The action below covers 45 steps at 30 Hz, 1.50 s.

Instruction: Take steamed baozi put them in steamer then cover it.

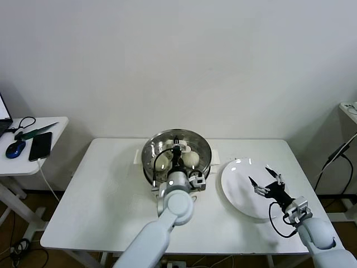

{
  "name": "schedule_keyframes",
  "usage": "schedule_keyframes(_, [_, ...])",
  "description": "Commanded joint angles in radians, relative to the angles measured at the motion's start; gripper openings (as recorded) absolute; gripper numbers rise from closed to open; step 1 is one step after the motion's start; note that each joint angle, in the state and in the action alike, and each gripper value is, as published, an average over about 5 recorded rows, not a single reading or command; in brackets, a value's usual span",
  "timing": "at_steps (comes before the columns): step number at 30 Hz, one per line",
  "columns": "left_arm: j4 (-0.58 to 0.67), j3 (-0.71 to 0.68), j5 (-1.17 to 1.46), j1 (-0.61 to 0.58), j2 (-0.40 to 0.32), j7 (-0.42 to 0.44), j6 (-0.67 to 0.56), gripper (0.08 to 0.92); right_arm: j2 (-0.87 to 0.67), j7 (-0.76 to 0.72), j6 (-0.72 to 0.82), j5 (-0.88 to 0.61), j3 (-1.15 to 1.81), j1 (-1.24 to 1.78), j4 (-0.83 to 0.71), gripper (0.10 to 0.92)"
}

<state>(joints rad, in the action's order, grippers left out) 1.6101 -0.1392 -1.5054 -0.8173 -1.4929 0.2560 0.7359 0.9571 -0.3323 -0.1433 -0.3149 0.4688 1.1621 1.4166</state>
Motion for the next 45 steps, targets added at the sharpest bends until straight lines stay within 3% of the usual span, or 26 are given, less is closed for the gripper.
schedule_keyframes(1, [-0.008,0.001,0.012,-0.001,0.002,-0.011,0.043,0.15,-0.001,-0.003,-0.001,0.002,0.001,0.0,0.001,0.823])
schedule_keyframes(12, [0.064,0.009,0.03,-0.027,0.032,0.033,0.003,0.174,-0.002,-0.007,-0.001,0.004,0.004,-0.001,-0.001,0.823])
schedule_keyframes(30, [0.326,0.033,0.136,-0.145,0.141,0.029,0.015,0.68,-0.001,-0.01,0.017,0.017,0.013,0.005,0.009,0.823])
schedule_keyframes(36, [0.406,0.092,0.269,-0.238,0.181,-0.084,-0.033,0.812,0.0,0.009,0.052,0.027,0.023,0.017,0.034,0.823])
schedule_keyframes(45, [0.476,0.316,0.713,-0.393,0.237,-0.348,-0.238,0.823,0.019,0.048,0.043,0.006,0.078,0.063,0.105,0.823])
